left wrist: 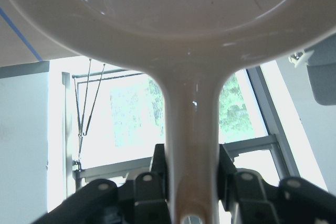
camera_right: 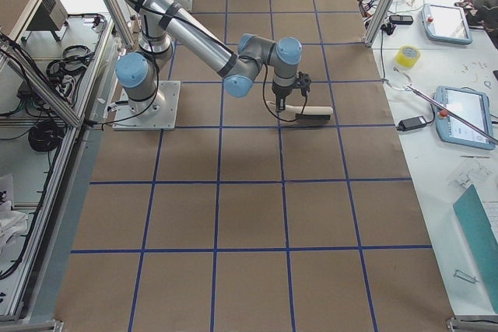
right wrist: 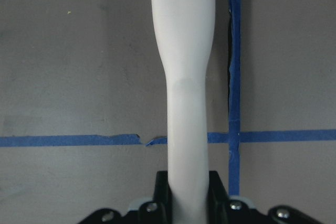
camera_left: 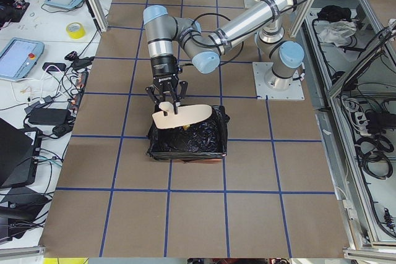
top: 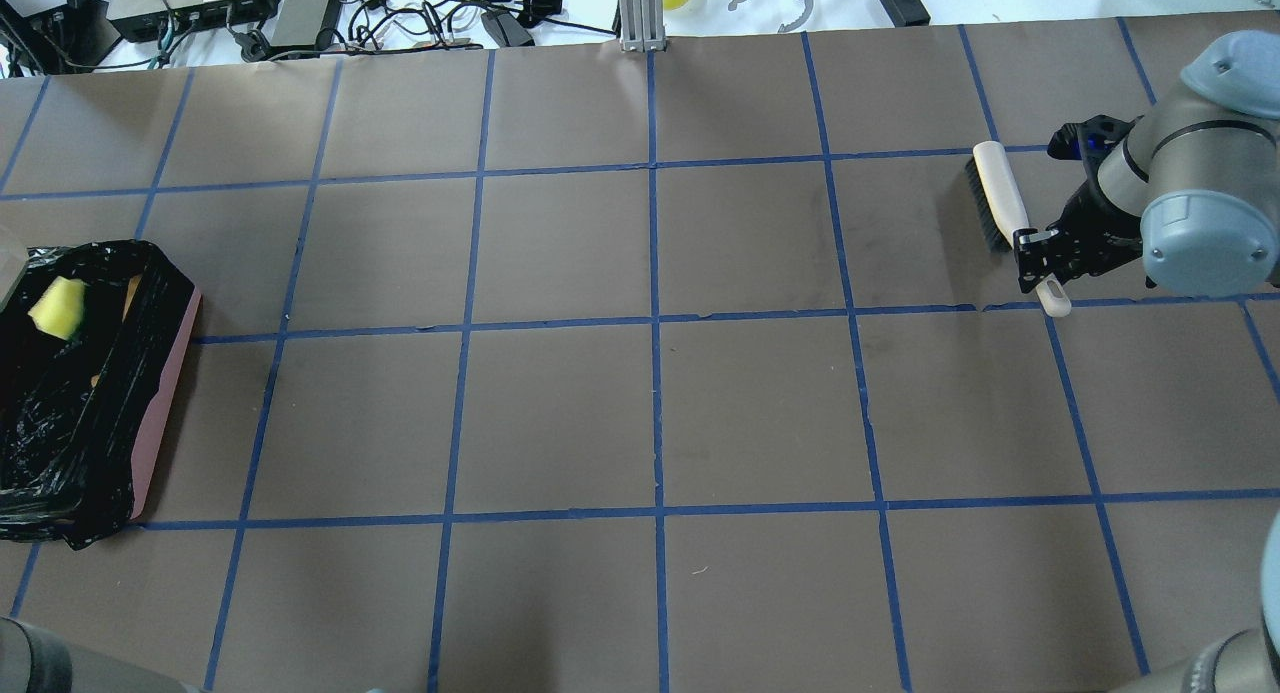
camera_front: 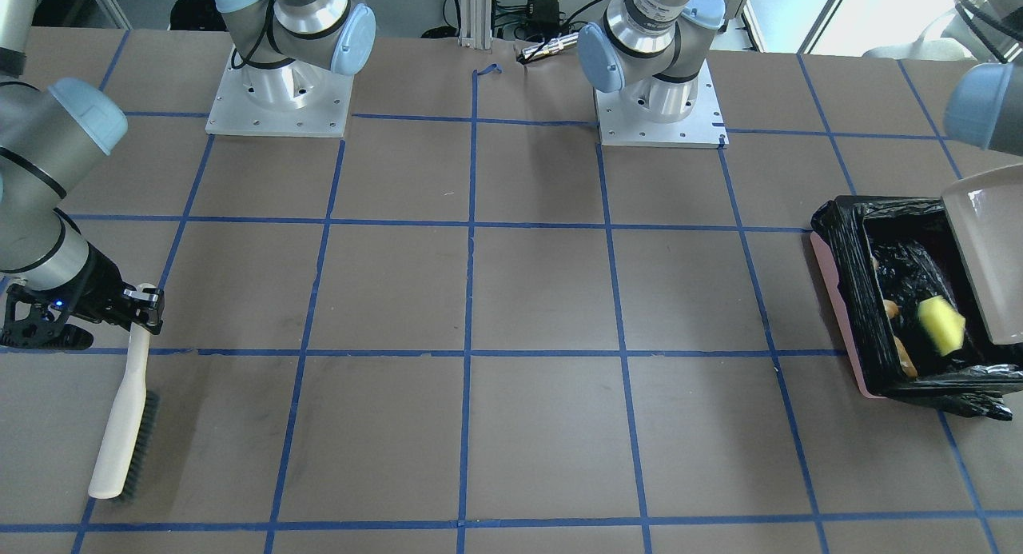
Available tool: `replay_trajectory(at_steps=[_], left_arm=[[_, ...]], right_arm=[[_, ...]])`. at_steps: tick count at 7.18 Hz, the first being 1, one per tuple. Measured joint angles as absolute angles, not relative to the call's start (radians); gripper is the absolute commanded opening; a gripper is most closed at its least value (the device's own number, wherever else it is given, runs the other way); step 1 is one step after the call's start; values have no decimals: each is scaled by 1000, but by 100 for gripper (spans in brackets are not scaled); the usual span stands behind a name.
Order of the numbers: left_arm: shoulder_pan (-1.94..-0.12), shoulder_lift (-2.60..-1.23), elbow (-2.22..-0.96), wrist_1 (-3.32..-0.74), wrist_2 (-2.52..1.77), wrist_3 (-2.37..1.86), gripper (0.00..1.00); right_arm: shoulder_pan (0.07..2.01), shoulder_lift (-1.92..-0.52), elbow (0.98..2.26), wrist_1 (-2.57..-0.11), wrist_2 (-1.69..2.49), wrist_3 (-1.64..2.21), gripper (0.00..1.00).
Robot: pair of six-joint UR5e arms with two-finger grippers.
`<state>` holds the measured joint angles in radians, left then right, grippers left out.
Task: Sweep and dump trash into bin
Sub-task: 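Tilt the dustpan with the left gripper to dump the items into the bag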
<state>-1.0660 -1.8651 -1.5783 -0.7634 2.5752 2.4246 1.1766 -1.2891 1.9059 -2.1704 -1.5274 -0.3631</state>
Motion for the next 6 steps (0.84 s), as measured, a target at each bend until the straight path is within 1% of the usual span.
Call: replay_trajectory(at_steps=[2, 3, 4, 6], left_arm=[[-1115, -1853, -1580, -731, 2599, 2424, 0], [-1159, -1836, -1574, -667, 2520, 2419, 0], [-1217, -1818, -1570, -605, 2417, 2402, 0], [-1323, -1814, -1570, -540, 2233, 2215, 0]], right_arm=[[1177, -1289, 1906, -2165, -1530, -362, 76], [1177, -1289, 1904, -2165, -1529, -362, 81], [1177, -1289, 1900, -2166, -1528, -362, 82], [1177, -1290, 1892, -2169, -1527, -362, 83]])
